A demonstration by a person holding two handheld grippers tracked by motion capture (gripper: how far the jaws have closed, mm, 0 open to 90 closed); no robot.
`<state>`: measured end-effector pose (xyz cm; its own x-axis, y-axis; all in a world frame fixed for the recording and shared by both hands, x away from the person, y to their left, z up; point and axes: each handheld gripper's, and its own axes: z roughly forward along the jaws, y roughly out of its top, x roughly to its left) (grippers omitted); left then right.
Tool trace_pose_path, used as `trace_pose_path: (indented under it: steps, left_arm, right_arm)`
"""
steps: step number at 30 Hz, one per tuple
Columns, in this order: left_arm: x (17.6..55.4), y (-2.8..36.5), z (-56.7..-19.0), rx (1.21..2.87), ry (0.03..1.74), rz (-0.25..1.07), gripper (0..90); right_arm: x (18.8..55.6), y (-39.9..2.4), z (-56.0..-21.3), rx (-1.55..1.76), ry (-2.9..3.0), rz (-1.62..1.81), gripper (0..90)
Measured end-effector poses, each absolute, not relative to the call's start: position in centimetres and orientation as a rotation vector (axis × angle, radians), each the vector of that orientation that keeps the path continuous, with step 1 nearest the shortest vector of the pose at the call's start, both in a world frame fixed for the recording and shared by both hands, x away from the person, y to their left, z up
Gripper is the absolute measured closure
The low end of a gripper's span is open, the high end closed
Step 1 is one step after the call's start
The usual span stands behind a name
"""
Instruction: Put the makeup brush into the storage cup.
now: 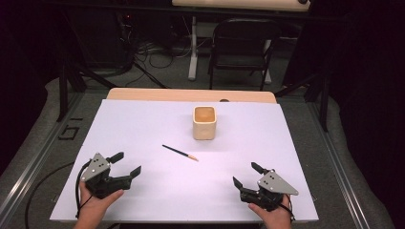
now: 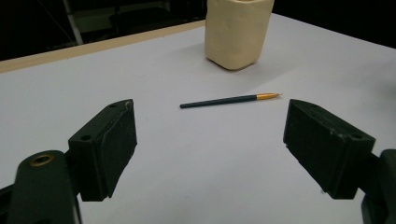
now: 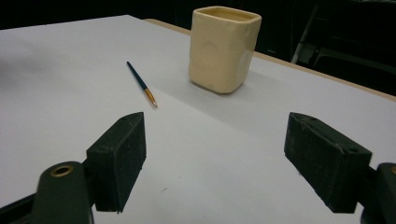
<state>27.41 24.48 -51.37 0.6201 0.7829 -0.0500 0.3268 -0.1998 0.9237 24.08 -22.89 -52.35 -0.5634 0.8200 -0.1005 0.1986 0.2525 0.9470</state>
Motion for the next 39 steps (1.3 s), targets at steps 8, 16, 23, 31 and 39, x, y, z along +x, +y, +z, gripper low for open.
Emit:
trace_pose_path:
  steps: [8,16,23,31,39]
  left_arm:
    - [27.9,24.2,-51.5,1.814,0.905,0.482,16.0]
    - [28.2,24.4,-50.8,1.815,0.911,0.462,16.0]
    - [28.6,24.3,-50.1,1.844,0.944,0.41,16.2]
    - [29.9,23.9,-49.4,1.877,0.963,0.374,15.7]
    - [30.8,22.4,-48.2,1.932,0.931,0.392,17.4]
  right_arm:
    - [24.0,-23.0,-52.5,0.923,1.939,1.316,21.0]
    - [24.2,-23.0,-52.6,0.922,1.934,1.32,21.3]
    - [24.1,-22.9,-52.6,0.921,1.943,1.307,21.7]
    - [24.2,-23.2,-52.7,0.942,1.949,1.307,22.1]
    - [24.2,-23.1,-52.7,0.942,1.955,1.305,22.3]
